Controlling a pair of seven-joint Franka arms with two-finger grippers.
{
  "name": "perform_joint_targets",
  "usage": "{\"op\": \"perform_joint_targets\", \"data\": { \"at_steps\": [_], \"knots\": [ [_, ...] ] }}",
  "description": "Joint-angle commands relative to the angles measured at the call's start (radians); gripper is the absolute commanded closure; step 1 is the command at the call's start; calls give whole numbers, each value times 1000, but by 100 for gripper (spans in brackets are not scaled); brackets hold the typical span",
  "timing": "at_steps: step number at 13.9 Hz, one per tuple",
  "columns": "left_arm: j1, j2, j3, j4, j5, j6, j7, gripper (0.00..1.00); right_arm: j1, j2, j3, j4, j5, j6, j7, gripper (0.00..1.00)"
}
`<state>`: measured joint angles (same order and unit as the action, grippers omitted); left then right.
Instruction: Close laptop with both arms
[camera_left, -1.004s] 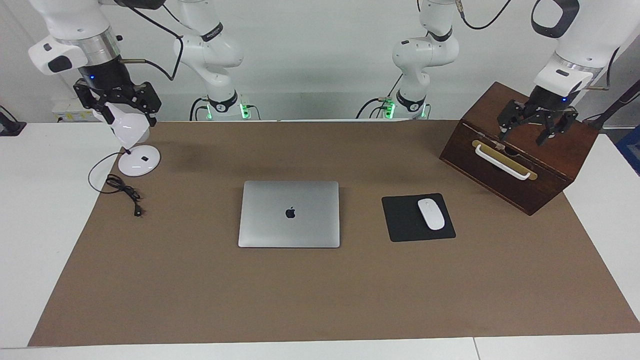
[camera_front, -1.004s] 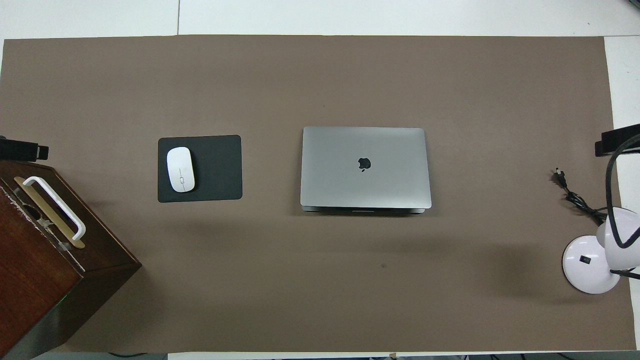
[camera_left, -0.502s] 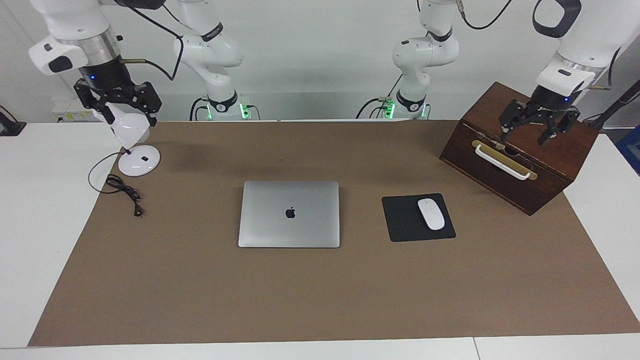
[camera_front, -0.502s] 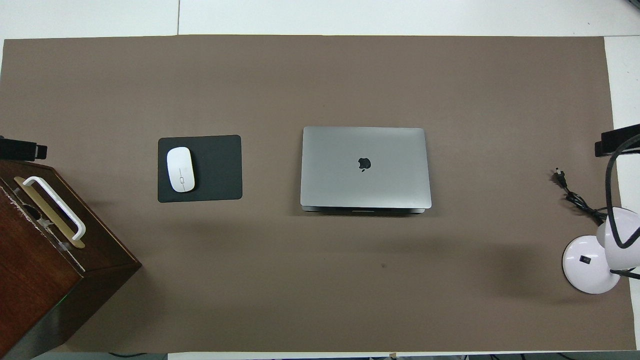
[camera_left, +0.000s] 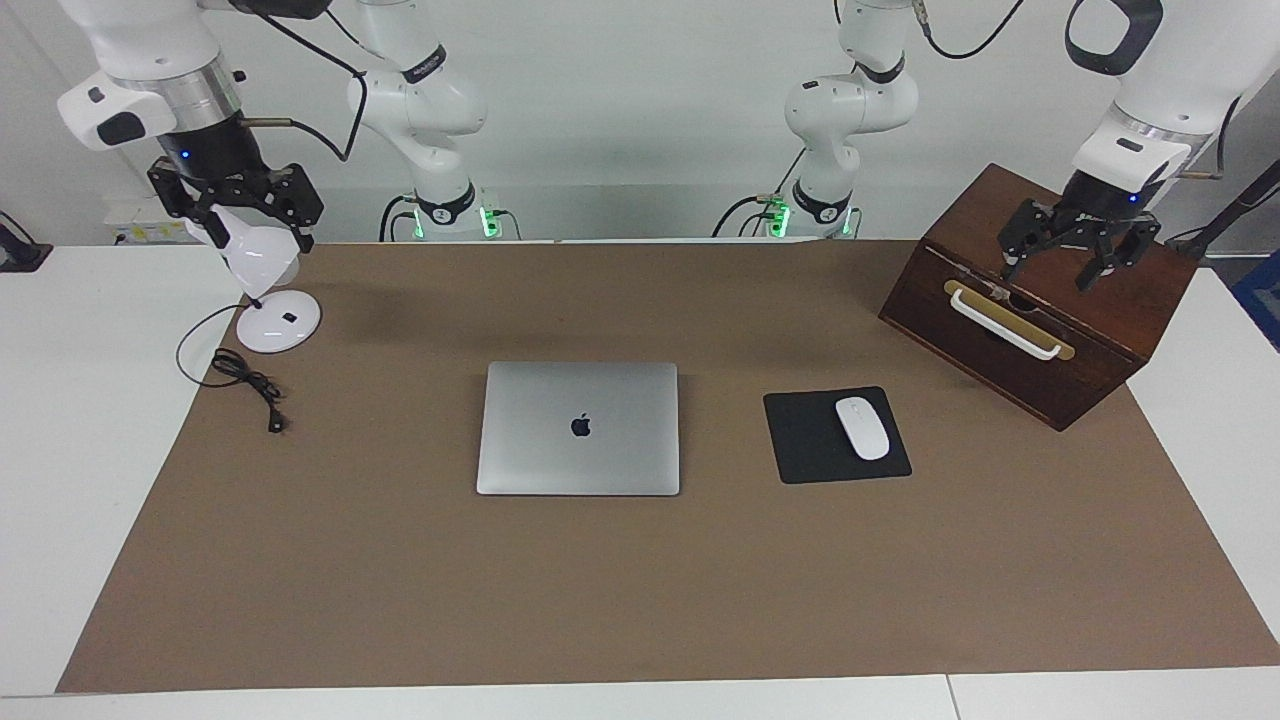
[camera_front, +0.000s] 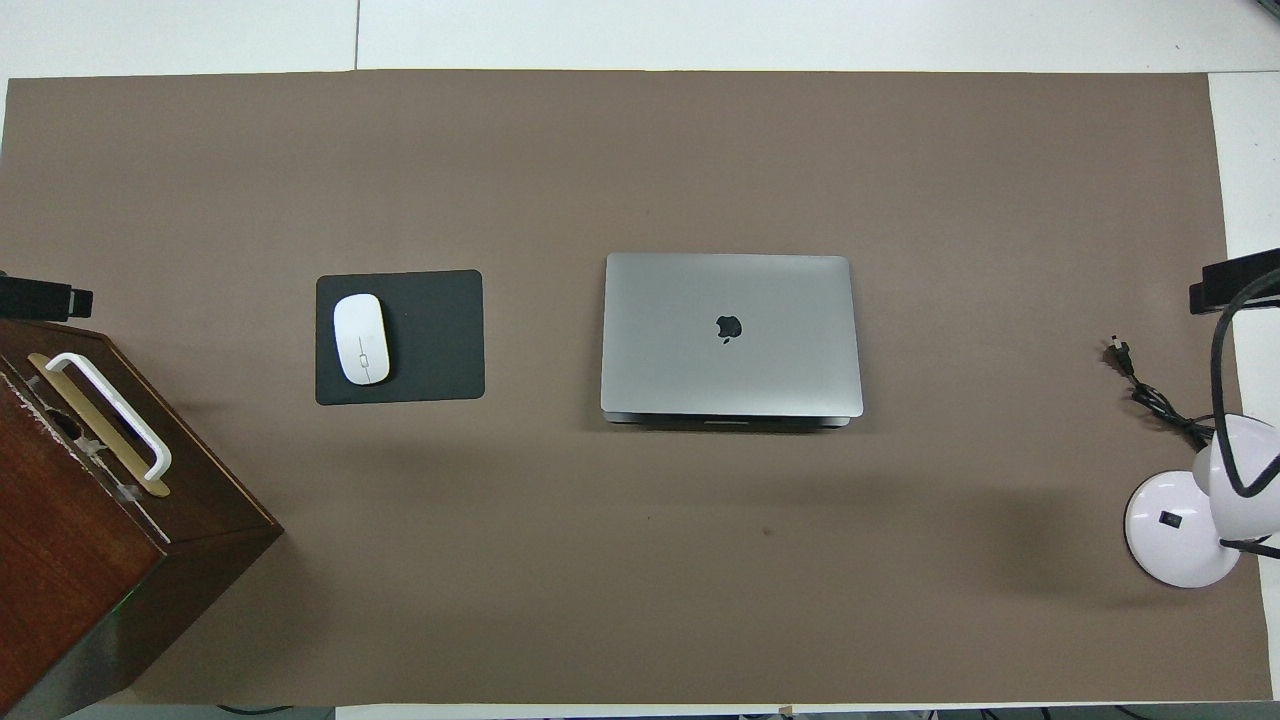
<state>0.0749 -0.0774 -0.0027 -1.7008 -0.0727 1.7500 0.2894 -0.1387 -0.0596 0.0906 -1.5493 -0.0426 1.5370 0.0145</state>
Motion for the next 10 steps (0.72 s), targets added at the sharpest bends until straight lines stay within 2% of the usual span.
{"op": "perform_joint_targets", "data": {
  "at_steps": [1,10],
  "knots": [
    [14,10,-10,26,21,-26,-6,0,7,-11,-6,-9,21,-9,40,0],
    [14,8,-8,24,21,-34,-6,0,7,-12,-6,-9,23,-12,71,0]
  ]
}}
